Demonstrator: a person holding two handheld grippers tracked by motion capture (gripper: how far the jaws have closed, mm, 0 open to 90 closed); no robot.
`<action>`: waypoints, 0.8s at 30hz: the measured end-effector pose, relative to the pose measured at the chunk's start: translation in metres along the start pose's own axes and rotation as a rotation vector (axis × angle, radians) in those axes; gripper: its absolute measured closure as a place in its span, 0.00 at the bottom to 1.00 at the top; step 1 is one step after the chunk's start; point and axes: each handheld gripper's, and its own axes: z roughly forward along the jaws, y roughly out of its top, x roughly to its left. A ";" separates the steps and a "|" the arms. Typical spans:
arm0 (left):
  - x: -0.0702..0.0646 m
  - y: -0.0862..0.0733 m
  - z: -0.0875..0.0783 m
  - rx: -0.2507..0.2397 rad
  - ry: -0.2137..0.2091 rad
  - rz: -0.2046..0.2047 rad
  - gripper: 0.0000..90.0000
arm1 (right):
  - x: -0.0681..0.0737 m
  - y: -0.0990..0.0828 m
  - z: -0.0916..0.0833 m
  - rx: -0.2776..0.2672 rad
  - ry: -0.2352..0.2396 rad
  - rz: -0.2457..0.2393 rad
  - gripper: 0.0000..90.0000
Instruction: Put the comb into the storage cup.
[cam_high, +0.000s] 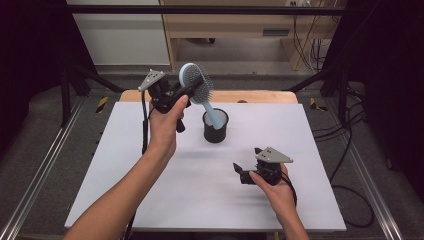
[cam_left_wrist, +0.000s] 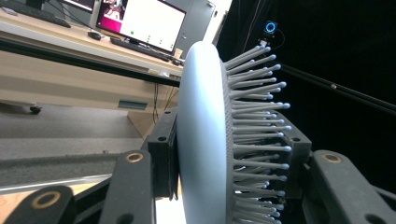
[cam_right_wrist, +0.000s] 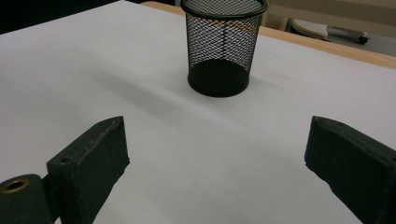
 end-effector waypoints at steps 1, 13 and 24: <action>0.001 0.001 0.002 -0.003 -0.002 -0.002 0.58 | 0.000 0.001 0.000 -0.002 -0.010 -0.001 0.07; 0.018 0.009 0.015 -0.026 0.031 -0.038 0.58 | -0.029 -0.008 -0.029 -0.029 -0.138 0.026 0.07; 0.028 0.008 0.024 -0.033 0.062 -0.052 0.58 | -0.038 -0.016 -0.036 -0.065 -0.162 0.042 0.07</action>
